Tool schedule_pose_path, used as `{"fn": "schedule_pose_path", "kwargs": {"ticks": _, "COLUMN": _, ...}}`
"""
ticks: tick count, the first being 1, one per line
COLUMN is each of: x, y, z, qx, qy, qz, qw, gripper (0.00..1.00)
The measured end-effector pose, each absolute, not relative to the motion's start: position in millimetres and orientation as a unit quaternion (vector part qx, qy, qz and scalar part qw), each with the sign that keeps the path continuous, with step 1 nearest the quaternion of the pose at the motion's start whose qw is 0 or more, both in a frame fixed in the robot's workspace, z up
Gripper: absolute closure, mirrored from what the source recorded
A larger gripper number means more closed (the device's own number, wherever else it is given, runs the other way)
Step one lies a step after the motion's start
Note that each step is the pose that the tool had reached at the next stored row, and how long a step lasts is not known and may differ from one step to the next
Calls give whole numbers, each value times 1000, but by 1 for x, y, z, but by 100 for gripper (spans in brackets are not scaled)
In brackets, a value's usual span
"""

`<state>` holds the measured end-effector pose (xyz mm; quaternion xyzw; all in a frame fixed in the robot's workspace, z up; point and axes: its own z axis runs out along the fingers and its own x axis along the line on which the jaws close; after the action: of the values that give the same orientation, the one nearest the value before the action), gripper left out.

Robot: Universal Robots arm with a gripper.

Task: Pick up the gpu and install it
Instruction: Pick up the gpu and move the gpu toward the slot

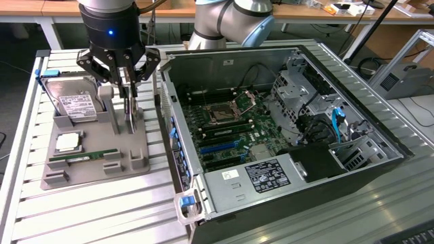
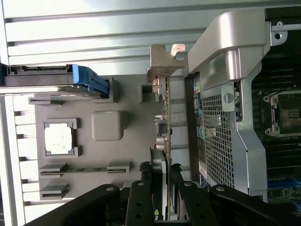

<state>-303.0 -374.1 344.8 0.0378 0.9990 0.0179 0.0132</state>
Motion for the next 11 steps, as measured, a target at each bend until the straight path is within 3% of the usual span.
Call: {"fn": "schedule_pose_path", "kwargs": {"ticks": 11, "x": -303, "y": -374, "z": 352, "qx": 38, "qy": 999, "qz": 19, "qw": 13, "gripper": 73}}
